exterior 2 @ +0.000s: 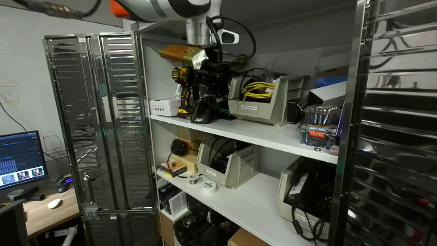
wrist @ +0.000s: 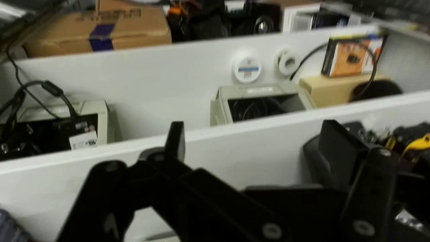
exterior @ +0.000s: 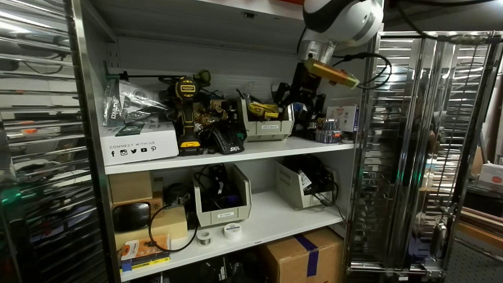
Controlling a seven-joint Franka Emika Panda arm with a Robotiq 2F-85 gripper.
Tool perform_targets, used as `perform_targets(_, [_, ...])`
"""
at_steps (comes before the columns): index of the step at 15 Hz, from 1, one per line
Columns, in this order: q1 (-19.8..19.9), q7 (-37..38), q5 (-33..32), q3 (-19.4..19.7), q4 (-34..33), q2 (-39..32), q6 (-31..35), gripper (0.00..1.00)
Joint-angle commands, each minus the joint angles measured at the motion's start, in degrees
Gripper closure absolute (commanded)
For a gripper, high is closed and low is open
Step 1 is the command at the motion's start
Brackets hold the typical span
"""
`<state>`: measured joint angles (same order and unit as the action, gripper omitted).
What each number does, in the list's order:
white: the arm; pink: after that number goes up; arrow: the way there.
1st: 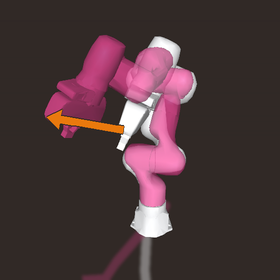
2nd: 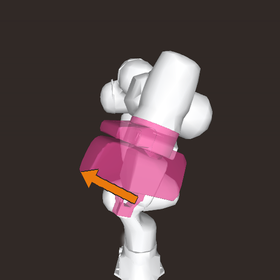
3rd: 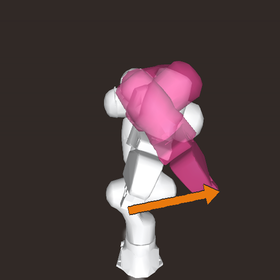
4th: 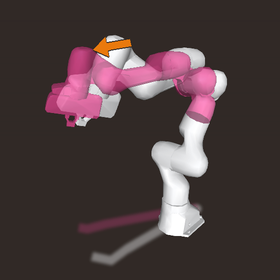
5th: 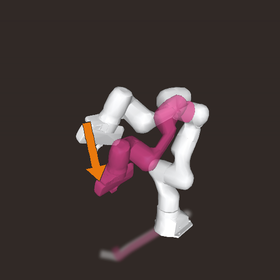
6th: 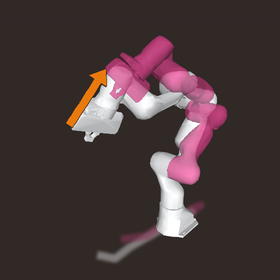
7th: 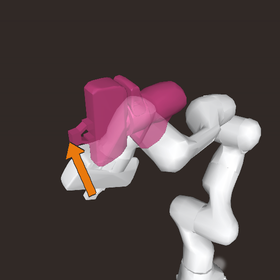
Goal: Pick up the yellow cable and put it in the tool box
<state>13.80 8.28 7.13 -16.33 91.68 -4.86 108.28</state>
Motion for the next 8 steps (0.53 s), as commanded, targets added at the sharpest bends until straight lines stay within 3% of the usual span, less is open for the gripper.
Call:
perform_targets(1, [-4.6, -12.2, 5.7, 8.2, 10.5, 12.2, -10.9, 0.00])
perform_targets(4, [-7.2, -16.8, 1.7, 12.6, 12.0, 17.5, -23.8, 0.00])
perform_targets(5, [-8.2, -13.6, 2.5, 12.8, 8.8, 12.6, -19.9, 0.00])
perform_targets(8, [-8.8, -15.5, 1.9, 14.3, 10.9, 16.6, -23.6, 0.00])
